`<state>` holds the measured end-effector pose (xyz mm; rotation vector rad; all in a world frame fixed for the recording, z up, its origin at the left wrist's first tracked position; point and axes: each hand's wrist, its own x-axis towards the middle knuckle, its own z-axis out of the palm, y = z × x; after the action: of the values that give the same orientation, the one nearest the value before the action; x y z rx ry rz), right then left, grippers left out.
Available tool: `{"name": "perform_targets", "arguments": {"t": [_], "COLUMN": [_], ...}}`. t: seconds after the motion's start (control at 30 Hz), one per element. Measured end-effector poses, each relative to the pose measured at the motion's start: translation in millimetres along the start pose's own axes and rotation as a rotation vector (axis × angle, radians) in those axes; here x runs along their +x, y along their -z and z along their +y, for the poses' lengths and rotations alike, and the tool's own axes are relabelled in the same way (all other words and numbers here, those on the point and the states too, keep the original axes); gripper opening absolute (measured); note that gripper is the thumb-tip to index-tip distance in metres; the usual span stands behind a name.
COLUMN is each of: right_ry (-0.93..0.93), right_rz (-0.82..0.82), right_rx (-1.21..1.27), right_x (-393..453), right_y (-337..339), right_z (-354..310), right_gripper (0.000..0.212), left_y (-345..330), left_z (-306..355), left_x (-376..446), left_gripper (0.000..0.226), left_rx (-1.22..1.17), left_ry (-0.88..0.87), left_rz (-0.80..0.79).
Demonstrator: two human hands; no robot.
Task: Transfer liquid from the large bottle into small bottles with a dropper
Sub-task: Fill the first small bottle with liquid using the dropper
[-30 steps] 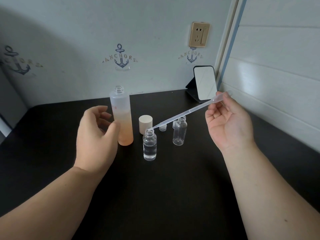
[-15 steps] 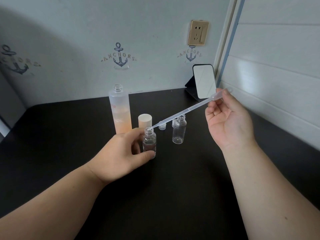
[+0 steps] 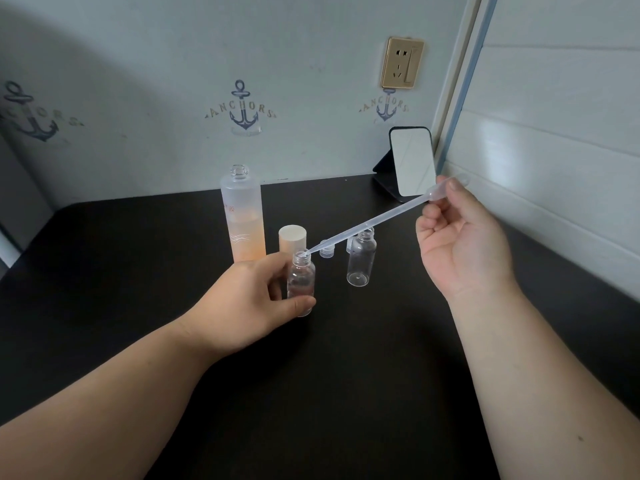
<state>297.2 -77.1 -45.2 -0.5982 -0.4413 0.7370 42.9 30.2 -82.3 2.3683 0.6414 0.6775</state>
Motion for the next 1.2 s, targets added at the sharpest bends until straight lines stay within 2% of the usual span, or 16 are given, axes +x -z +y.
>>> {"name": "perform_targets", "arguments": {"t": [0.13,0.5,0.77,1.03,1.2], "right_ry": [-0.009,-0.008,-0.012,-0.002,-0.019], "right_rz": [-0.009,-0.036,-0.022,0.020,0.046], "right_rx": [-0.003,0.007,0.002,-0.002,0.005], "right_x": [0.5,2.1,1.4,0.9,-0.8], "right_y": [-0.3,0.4,1.3,0.2,-1.7], "right_z": [-0.5,-1.2,-1.9,-2.2,-0.3], "right_gripper": [0.019,0.026,0.016,0.016,0.023], "left_y": [-0.4,-0.2,0.4,1.1,1.9], "left_z": [0.3,0.6,2.6,2.6,1.2], "left_x": [-0.1,0.5,-0.6,-0.4,0.7], "left_gripper": [0.029,0.027,0.028,0.022,0.026], "left_rx": [-0.010,-0.024,-0.037,-0.029,-0.013], "left_ry": [-0.009,-0.007,0.000,0.042,0.069], "left_rz": [0.005,0.002,0.002,-0.008,-0.030]}}
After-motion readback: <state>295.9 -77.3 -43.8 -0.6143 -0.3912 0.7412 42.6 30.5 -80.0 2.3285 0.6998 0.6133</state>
